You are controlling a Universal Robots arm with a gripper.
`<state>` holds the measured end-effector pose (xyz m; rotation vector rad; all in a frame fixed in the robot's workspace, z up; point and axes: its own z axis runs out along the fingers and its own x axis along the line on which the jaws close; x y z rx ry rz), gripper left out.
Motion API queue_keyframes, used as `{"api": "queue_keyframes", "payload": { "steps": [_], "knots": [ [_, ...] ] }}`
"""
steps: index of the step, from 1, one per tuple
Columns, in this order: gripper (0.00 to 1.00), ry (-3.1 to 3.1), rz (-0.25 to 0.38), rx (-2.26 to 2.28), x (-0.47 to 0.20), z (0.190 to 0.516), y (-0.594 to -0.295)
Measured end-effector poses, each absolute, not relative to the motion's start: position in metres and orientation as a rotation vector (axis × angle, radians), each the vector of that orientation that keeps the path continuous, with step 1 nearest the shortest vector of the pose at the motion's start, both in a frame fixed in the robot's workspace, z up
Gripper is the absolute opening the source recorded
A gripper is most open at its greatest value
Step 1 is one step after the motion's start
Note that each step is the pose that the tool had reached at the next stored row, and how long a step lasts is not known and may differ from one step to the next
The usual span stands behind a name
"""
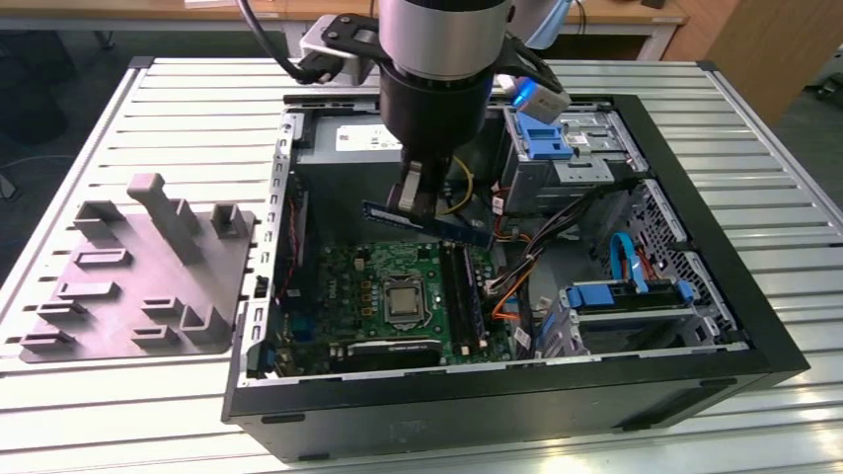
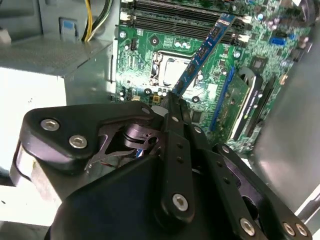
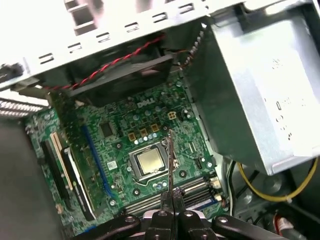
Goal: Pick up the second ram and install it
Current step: 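Insert the second ram into the second slot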
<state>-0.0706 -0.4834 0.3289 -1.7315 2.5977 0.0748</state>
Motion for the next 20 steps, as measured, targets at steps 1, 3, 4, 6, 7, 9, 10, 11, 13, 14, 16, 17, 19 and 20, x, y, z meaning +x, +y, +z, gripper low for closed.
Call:
{"api": "queue_keyframes", "payload": {
  "steps": [1,3,4,6,7,9,10,11,13,14,16,17,19,20],
  "knots": [
    [0.11,2.613,0.075,-1.708,-0.0706,0.3288,-0.4834],
    [0.11,2.643,0.074,-1.659,-0.0706,0.3286,-0.4834],
    [0.11,2.658,0.074,-1.635,-0.0706,0.3286,-0.4834],
    [0.11,2.686,0.073,-1.587,-0.0706,0.3286,-0.4834],
    [0.11,2.699,0.073,-1.562,-0.0706,0.3285,-0.4834],
    [0.11,2.728,0.072,-1.511,-0.0706,0.3284,-0.4834],
    [0.11,2.741,0.072,-1.486,-0.0706,0.3283,-0.4835],
    [0.11,2.754,0.071,-1.461,-0.0706,0.3283,-0.4835],
    [0.11,2.779,0.071,-1.411,-0.0706,0.3281,-0.4835],
    [0.11,2.792,0.07,-1.384,-0.0706,0.328,-0.4835],
    [0.11,2.815,0.07,-1.334,-0.0706,0.3278,-0.4835],
    [0.11,2.827,0.069,-1.308,-0.0706,0.3278,-0.4835],
    [0.11,2.849,0.068,-1.257,-0.0706,0.3276,-0.4835],
    [0.11,2.86,0.068,-1.231,-0.0706,0.3275,-0.4835]
  ]
}}
